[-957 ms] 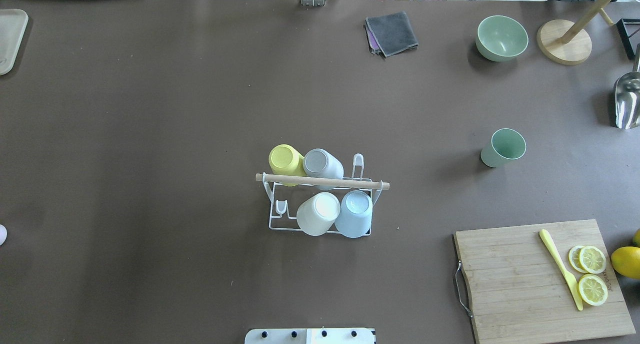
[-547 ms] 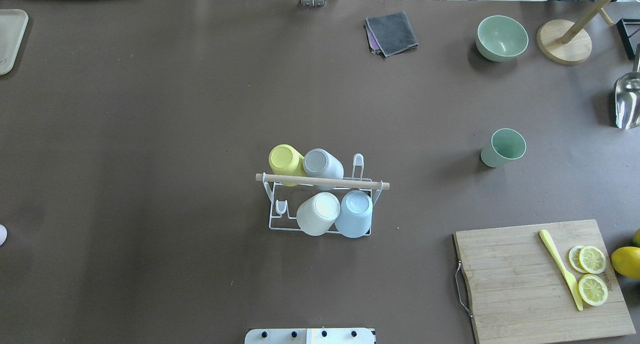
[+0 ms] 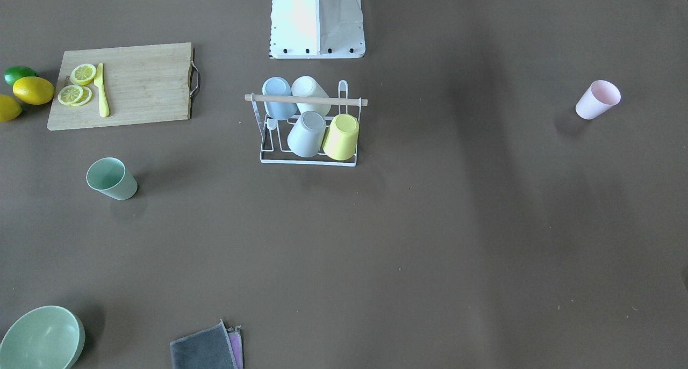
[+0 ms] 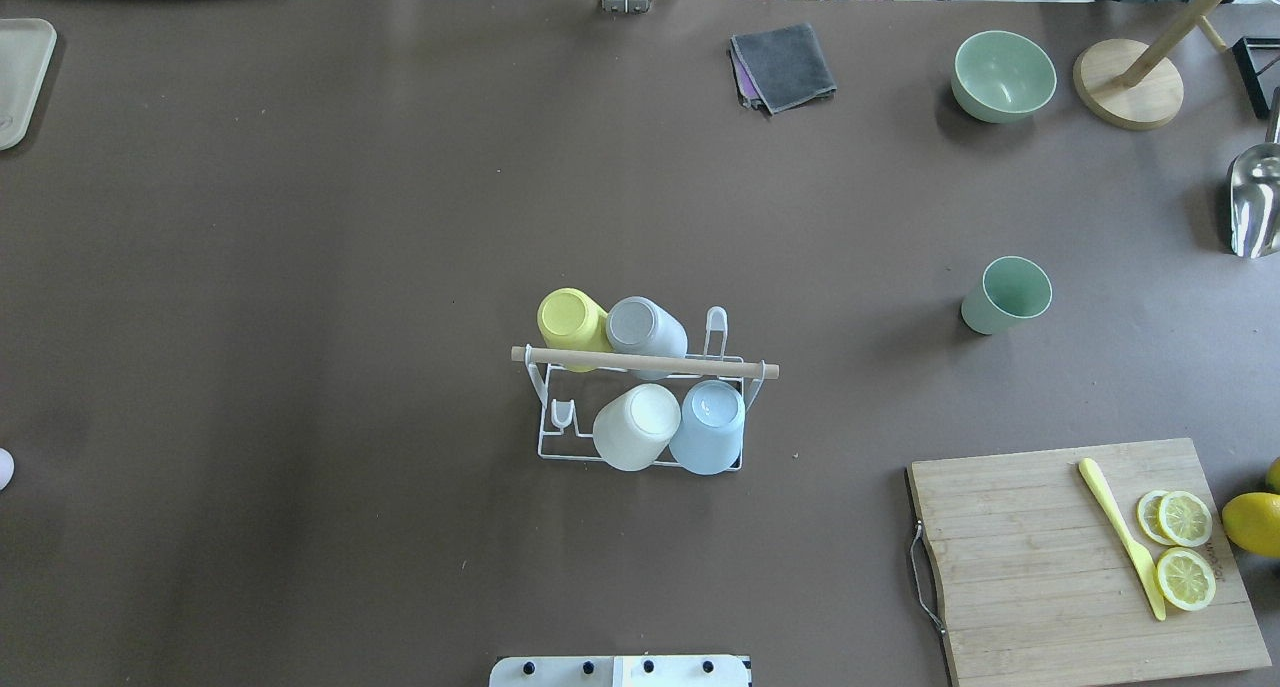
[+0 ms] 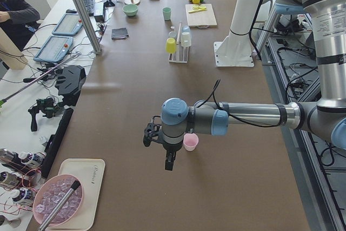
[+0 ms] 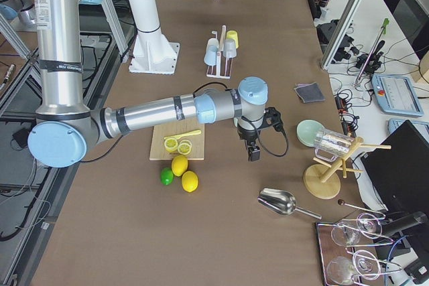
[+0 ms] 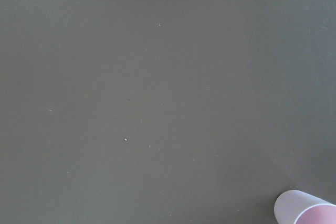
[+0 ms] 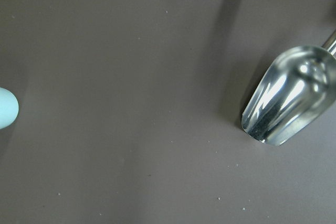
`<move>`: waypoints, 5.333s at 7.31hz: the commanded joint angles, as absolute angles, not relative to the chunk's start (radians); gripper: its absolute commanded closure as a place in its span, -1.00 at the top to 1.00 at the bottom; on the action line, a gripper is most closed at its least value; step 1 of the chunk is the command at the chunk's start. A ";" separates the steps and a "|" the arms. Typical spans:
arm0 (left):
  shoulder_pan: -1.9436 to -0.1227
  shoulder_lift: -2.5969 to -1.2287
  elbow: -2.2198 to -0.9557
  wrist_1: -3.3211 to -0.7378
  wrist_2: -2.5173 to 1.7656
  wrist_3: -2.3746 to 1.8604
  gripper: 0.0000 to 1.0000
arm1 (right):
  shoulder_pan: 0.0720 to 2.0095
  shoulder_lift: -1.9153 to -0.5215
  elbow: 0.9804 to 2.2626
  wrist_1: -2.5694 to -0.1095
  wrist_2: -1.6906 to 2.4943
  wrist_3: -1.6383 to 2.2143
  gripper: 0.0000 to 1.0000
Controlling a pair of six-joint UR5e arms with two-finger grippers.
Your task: Place cup on cup holder
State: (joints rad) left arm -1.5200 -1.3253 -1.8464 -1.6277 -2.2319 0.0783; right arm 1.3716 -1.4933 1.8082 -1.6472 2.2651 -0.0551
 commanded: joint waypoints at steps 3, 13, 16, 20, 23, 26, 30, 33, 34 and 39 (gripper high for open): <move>-1.307 -1.536 -1.960 -1.184 -1.903 0.212 0.97 | 1.249 -1.364 1.805 -1.692 2.238 -0.054 1.00; -0.833 -1.729 -1.937 -0.952 -1.589 0.557 0.97 | 0.965 -0.791 1.454 -2.210 2.062 -0.072 0.93; -0.778 -1.809 -1.898 -0.839 -1.601 0.554 0.97 | 0.921 -0.743 1.303 -2.365 2.057 -0.164 0.94; -0.664 -1.723 -1.867 -0.853 -1.623 0.492 0.96 | 0.870 -0.629 1.085 -2.402 1.915 -0.283 0.94; -0.626 -1.709 -1.816 -0.854 -1.623 0.435 0.96 | 0.839 -0.635 1.007 -2.395 1.878 -0.371 0.97; -0.588 -1.690 -1.799 -0.857 -1.621 0.361 0.96 | 0.830 -0.632 0.966 -2.393 1.853 -0.419 0.97; -0.557 -1.632 -1.782 -0.925 -1.621 0.327 0.96 | 0.812 -0.632 0.933 -2.393 1.839 -0.428 0.97; -0.557 -1.591 -1.781 -0.988 -1.620 0.328 0.96 | 0.790 -0.635 0.914 -2.393 1.829 -0.433 0.97; -0.557 -1.582 -1.776 -1.000 -1.618 0.331 0.96 | 0.784 -0.635 0.904 -2.391 1.827 -0.433 0.97; -0.557 -1.543 -1.770 -1.043 -1.612 0.337 0.95 | 0.770 -0.649 0.890 -2.381 1.778 -0.439 0.97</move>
